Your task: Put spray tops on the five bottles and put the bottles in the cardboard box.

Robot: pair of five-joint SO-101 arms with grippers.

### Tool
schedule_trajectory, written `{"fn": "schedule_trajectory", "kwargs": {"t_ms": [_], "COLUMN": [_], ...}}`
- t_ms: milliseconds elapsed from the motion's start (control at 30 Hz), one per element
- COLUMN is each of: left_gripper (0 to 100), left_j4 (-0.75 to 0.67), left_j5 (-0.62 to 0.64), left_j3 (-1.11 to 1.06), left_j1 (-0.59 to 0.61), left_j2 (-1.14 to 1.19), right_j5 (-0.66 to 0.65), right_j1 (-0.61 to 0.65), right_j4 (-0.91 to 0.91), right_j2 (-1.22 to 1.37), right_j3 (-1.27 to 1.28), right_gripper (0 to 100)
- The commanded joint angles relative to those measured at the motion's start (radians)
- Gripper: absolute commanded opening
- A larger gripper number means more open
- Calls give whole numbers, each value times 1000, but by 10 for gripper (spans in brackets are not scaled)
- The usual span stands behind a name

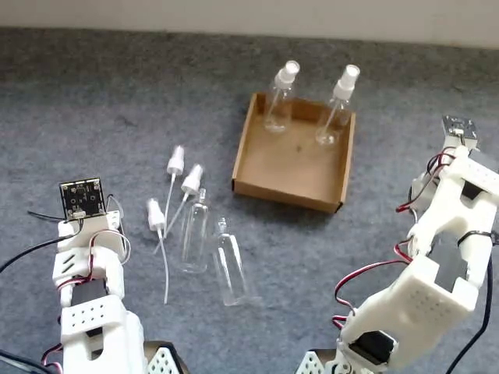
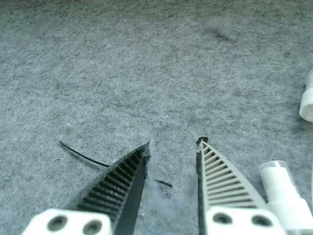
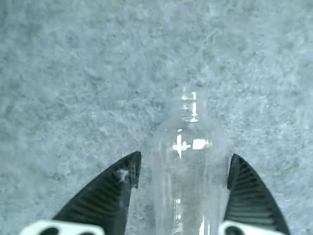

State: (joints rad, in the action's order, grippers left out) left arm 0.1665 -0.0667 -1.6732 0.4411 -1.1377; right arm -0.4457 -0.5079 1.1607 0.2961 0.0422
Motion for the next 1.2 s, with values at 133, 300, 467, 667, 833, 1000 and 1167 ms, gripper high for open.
{"fn": "schedule_trajectory", "kwargs": {"t_ms": [133,300,467,667,833,1000,1167], "left_gripper": [153,153,153,153,153,153,153], "left_j4": [-17,-17,-17,-17,-17,-17,-17], "left_j5": [3,3,3,3,3,3,3], "left_j3": [-19,-19,-19,-19,-19,-19,-19], "left_j1": [-22,-22,-21,-19,-21,-21,-21], "left_j2": [-15,-15,-15,-15,-15,-16,-16], "right_j5": [-26,-41,-75,-81,-117,-146,-192], "right_j1": [-13,-12,2,4,4,2,2], "right_j4": [-156,-186,-87,15,27,25,21], "right_j2": [-202,-205,-107,25,91,93,101], "right_j3": [47,130,-5,-188,-255,-225,-196], "right_gripper": [235,239,239,239,239,238,238]}}
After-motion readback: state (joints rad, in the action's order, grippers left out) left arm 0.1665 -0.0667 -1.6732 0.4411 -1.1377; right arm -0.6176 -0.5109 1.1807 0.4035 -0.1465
